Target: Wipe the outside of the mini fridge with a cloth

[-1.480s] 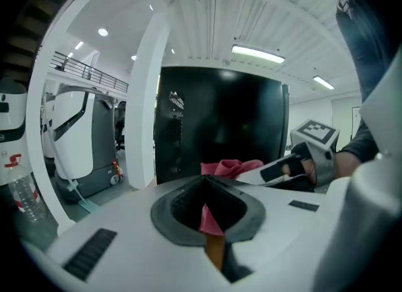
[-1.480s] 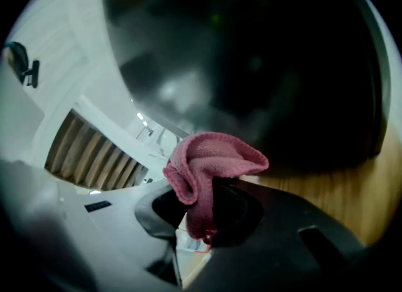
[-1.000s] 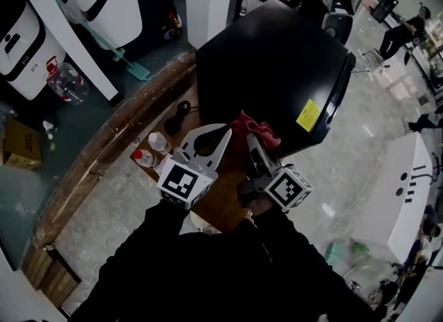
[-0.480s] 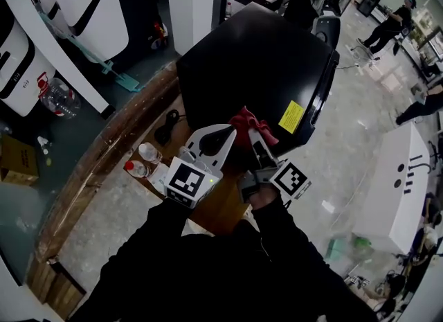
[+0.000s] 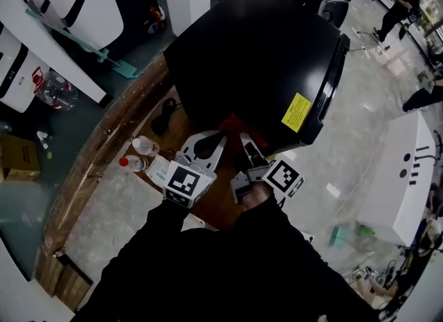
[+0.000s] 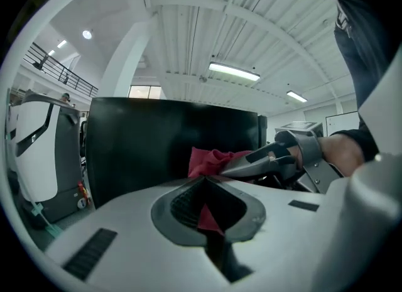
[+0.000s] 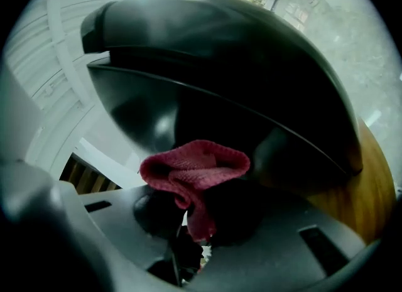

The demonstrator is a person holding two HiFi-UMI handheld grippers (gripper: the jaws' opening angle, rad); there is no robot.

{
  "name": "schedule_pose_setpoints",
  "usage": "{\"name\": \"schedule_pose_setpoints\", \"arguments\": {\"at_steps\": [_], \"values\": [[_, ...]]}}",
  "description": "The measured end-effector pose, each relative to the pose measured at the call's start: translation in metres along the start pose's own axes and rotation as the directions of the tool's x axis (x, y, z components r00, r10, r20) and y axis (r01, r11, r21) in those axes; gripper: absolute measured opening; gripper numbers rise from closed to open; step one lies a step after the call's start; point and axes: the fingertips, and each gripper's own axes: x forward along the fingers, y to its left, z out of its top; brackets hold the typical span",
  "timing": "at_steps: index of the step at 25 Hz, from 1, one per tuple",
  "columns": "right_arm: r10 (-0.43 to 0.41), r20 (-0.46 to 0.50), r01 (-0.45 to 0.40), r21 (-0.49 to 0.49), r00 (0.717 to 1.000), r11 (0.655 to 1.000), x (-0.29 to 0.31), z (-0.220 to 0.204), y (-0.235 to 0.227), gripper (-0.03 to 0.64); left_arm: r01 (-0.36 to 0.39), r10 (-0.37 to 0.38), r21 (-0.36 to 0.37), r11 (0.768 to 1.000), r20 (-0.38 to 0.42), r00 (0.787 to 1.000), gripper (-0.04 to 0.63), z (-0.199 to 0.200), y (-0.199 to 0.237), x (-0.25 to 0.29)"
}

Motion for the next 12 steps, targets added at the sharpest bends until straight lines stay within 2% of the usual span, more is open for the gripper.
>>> {"name": "schedule_pose_setpoints", "arguments": {"at_steps": [4, 8, 12], "values": [[0.030, -0.023, -0.029, 0.057, 0.999, 0.998, 0.012, -0.007, -0.029, 0.092, 0.007, -0.009, -0.043, 0.999, -0.051, 0.999, 0.006, -0.032, -0.004, 0.011], [-0.021, -0.057, 0.026, 0.092, 0.998, 0.995, 0.016, -0.019, -0.068, 0.092, 0.002, -0.013, -0.119, 0.993, -0.099, 0.995, 0.006, -0.073, -0.002, 0.023], [-0.082, -0.096, 0.094, 0.125, 0.992, 0.988, 0.029, -0.035, -0.106, 0.092, 0.001, -0.024, -0.138, 0.990, -0.164, 0.986, 0.006, -0.111, 0.003, 0.032]]}}
